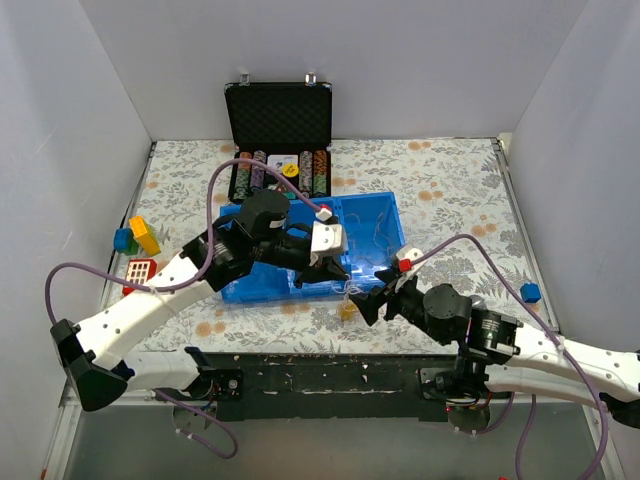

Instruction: Untangle the cables

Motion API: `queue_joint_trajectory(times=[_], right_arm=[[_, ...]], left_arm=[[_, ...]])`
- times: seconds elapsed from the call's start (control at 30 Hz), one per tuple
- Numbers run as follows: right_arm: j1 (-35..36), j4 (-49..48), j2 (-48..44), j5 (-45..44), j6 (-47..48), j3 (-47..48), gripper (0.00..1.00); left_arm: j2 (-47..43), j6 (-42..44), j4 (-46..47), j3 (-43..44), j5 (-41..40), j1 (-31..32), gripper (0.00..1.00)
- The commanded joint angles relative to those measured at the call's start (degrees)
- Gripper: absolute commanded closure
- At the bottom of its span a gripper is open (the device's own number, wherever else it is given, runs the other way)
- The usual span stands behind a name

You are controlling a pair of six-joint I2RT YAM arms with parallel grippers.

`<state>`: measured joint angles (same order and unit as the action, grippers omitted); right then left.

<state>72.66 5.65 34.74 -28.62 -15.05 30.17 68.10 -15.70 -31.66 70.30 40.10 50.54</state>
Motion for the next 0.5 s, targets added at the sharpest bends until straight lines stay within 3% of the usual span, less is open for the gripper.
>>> queue_joint_trajectory(times=[0.0, 0.17, 0.3, 0.4, 0.47], right_arm=[[-0.15, -8.60, 3.57, 1.10, 6.16, 1.03, 0.15], [-0.15, -17.59, 9.63, 2.17, 7.05, 0.23, 0.19], [-0.15, -25.06, 13.59, 2.69, 7.05, -0.38, 0.31], [-0.15, -24.47, 17.01, 4.36, 6.44, 0.58, 0.44], [-0.15, -22.01, 18.60, 6.64, 5.30, 0.85, 0.47]], left_arm=[[-1.03, -0.82, -4.63, 5.27, 3.14, 0.35, 1.00], [-0.25, -0.29, -6.83, 11.42, 3.85, 0.34, 1.00], [1.16, -1.61, -7.80, 18.18, 5.25, 0.34, 1.00], [2.83, -3.01, -7.63, 23.55, 5.26, 0.34, 1.00], [3.97, -3.89, -7.19, 28.29, 4.64, 0.34, 1.00]])
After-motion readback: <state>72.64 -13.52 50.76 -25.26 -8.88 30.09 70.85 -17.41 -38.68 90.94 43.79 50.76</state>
